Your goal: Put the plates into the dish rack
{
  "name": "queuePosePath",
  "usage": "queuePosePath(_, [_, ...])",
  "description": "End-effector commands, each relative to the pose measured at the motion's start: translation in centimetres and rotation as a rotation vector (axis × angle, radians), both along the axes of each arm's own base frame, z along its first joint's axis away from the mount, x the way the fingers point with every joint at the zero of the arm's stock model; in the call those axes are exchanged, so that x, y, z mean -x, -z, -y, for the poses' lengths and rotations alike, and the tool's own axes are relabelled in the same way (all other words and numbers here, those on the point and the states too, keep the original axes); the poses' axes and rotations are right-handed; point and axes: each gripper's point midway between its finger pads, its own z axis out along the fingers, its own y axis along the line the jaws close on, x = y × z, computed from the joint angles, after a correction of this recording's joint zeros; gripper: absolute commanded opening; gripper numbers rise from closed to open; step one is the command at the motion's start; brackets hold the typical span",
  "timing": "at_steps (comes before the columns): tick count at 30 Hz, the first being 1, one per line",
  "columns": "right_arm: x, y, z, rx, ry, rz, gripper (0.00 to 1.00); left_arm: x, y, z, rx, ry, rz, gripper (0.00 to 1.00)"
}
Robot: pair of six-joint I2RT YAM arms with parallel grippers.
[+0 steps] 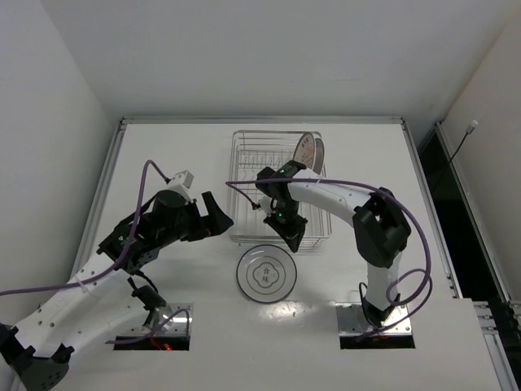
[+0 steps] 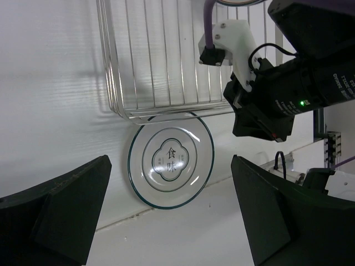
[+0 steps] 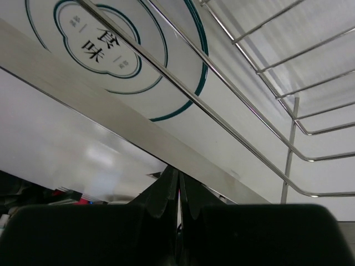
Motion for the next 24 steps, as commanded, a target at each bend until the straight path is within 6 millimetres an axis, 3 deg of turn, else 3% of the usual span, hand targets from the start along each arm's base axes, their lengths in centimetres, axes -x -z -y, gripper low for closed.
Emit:
queuePosePath(1, [-5.2, 2.3, -2.4, -0.039, -0.012, 0.154, 0.0, 0.1, -0.7, -0.2, -0.002, 0.001, 0.025, 0.88])
queuePosePath(6, [-6.7, 4.0, -2.7, -0.012, 0.014, 0.178, 0.0, 0.1, -0.3, -0.7, -0.024, -0.016, 0.015, 0.89])
queuePosePath(11, [-9.5, 3.7, -1.9, 0.02, 0.043, 0.258, 0.0, 0.0, 0.0, -0.6, -0.038, -0.01, 0.009, 0.89])
queuePosePath(17, [-14.1, 1.6, -1.9, -0.019, 0.119, 0.344, 0.0, 0.5, 2.7, -0.4, -0.073, 0.011, -0.057, 0.89])
queuePosePath(18, [-15.0, 0.4, -2.0, -0.033, 0.132, 0.364, 0.0, 0.4, 2.8, -0.4, -0.071, 0.011, -0.055, 0.89])
queuePosePath(23, [-15.6, -1.7, -2.5, -0.051, 0.135, 0.386, 0.0, 0.8, 3.8, -0.2, -0.073, 0.02, -0.089, 0.89])
queuePosePath(24, [-15.6, -3.8, -2.7, -0.084, 0.138, 0.41, 0.0, 1.1, 4.3, 0.0, -0.071, 0.034, -0.104, 0.89])
